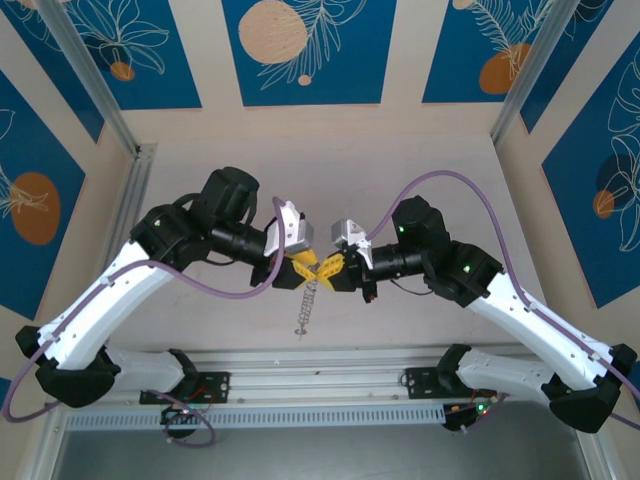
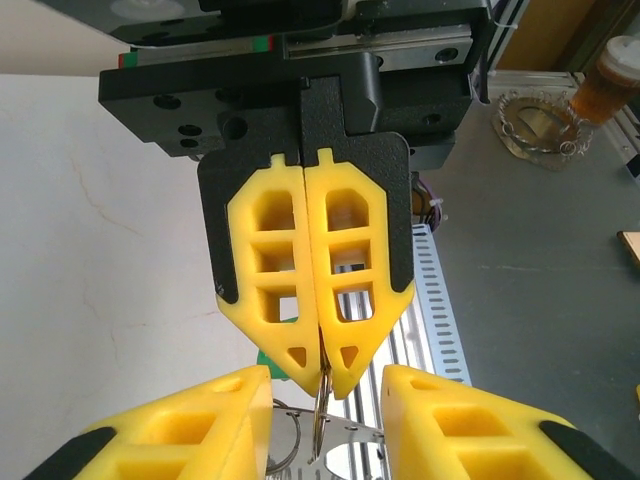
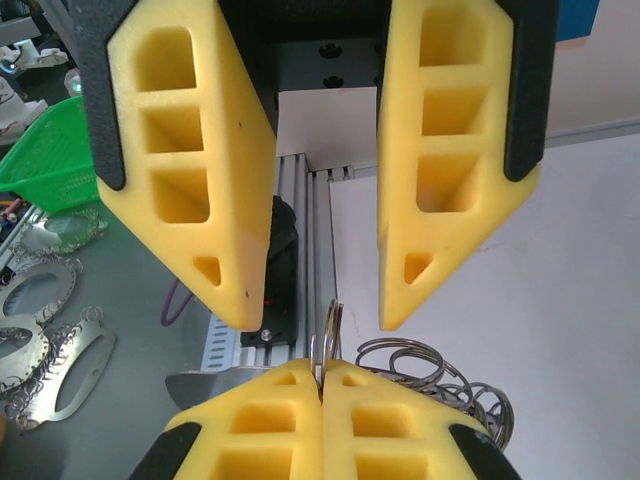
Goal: Put the keys on the keyring
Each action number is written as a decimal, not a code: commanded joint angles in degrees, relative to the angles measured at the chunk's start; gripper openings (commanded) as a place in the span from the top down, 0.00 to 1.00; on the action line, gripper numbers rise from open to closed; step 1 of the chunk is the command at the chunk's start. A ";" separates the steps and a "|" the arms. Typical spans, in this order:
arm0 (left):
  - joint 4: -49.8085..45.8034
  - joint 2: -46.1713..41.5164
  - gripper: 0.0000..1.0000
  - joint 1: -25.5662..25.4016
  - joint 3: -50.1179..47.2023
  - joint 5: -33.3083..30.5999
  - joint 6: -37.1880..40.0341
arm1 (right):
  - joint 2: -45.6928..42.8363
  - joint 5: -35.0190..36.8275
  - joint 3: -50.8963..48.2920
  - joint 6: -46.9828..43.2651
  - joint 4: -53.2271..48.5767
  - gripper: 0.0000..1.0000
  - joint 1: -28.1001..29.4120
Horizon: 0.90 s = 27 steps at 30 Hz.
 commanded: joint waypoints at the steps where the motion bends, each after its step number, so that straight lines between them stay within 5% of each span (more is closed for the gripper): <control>1: -0.64 0.32 0.67 0.28 0.12 1.86 0.69 | -0.10 -0.08 1.89 -1.02 0.35 1.00 0.40; 27: 1.52 0.85 0.82 -1.40 -1.83 1.84 -0.85 | -0.10 -0.43 1.74 -0.86 0.97 1.00 0.37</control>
